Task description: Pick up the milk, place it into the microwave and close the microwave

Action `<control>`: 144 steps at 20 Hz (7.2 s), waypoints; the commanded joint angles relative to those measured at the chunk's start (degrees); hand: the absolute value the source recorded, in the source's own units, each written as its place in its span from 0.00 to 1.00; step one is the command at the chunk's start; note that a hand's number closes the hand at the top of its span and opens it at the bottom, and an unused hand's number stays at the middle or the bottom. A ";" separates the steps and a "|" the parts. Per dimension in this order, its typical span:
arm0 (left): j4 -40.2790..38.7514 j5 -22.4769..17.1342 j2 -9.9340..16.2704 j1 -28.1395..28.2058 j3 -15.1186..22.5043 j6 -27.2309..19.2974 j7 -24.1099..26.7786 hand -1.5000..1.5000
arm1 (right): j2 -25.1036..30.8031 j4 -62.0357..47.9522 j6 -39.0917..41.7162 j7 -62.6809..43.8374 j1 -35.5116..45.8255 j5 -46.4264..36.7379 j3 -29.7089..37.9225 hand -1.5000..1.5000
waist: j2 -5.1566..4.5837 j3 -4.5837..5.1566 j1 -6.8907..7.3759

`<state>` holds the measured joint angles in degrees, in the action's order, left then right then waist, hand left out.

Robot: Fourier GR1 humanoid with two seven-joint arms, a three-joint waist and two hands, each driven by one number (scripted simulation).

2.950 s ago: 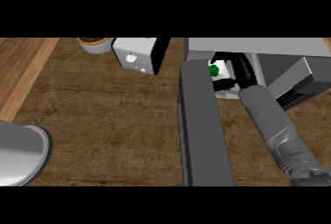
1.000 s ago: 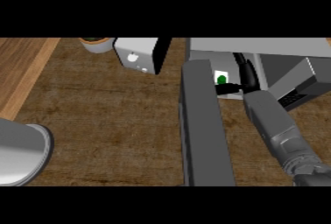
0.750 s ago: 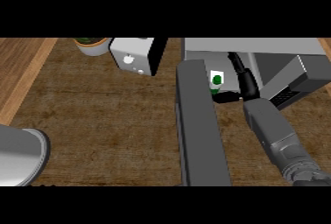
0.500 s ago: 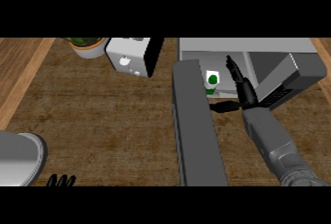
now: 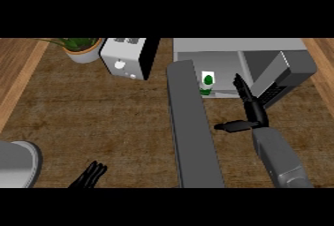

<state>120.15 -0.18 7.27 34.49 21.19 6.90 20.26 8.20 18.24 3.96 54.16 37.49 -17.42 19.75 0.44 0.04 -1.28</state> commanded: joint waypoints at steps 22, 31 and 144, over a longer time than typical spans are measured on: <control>-39.44 13.40 -6.25 -40.67 6.89 4.72 -14.53 1.00 | 3.99 49.08 13.22 -6.06 -41.62 9.82 -3.52 0.00 | -0.54 0.07 -1.36; -61.74 0.28 -7.25 -56.08 24.38 -8.93 -5.90 1.00 | 6.69 58.24 19.55 -8.02 -45.33 16.93 -2.50 0.00 | -0.98 0.11 -2.84; -81.05 -60.86 -7.27 -91.95 26.29 -37.14 21.37 1.00 | 38.59 56.09 36.74 -31.67 -20.58 49.10 5.79 0.00 | -7.44 -0.37 -15.77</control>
<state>43.56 -60.01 -0.04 -52.52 50.56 -30.56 42.62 46.06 75.71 38.65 21.81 16.18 31.10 25.51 -6.37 -0.47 -16.74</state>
